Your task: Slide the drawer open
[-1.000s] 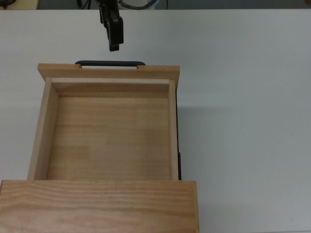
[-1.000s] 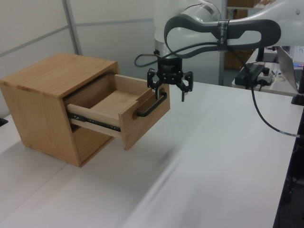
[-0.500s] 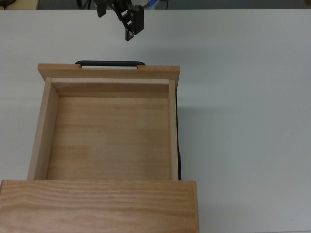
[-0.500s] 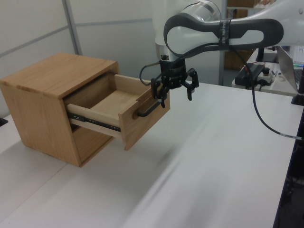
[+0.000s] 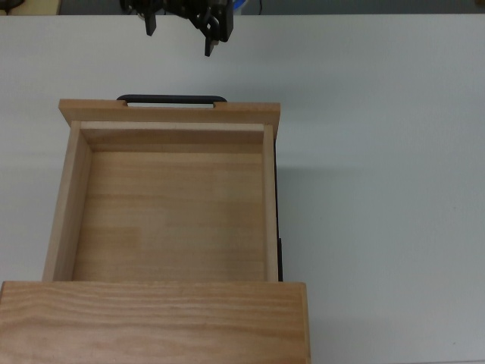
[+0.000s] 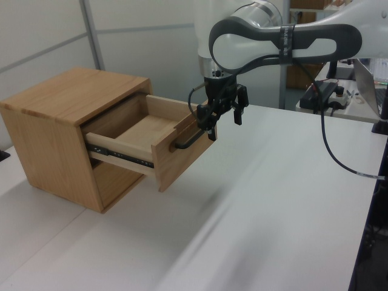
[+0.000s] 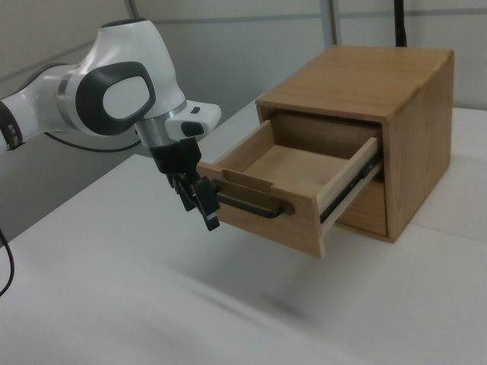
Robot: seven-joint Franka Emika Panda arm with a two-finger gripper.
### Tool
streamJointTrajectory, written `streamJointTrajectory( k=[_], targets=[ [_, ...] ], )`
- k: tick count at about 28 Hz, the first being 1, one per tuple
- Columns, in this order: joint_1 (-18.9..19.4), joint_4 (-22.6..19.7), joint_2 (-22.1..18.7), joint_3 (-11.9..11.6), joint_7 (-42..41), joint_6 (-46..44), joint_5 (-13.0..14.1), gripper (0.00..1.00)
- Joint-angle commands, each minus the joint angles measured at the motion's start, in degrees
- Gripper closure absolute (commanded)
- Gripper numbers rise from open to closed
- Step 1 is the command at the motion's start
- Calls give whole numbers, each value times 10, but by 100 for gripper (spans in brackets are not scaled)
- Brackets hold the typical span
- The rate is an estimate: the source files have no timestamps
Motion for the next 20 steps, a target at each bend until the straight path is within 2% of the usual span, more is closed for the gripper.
streamJointTrajectory(
  k=[1, 5, 20],
  targets=[
    [4, -4, -7, -3, -120, -16, 1, 0],
    [3, -4, -7, -4, -157, -17, 1, 0],
    [0, 9, 3, -7, -158, -17, 2, 0]
  ],
)
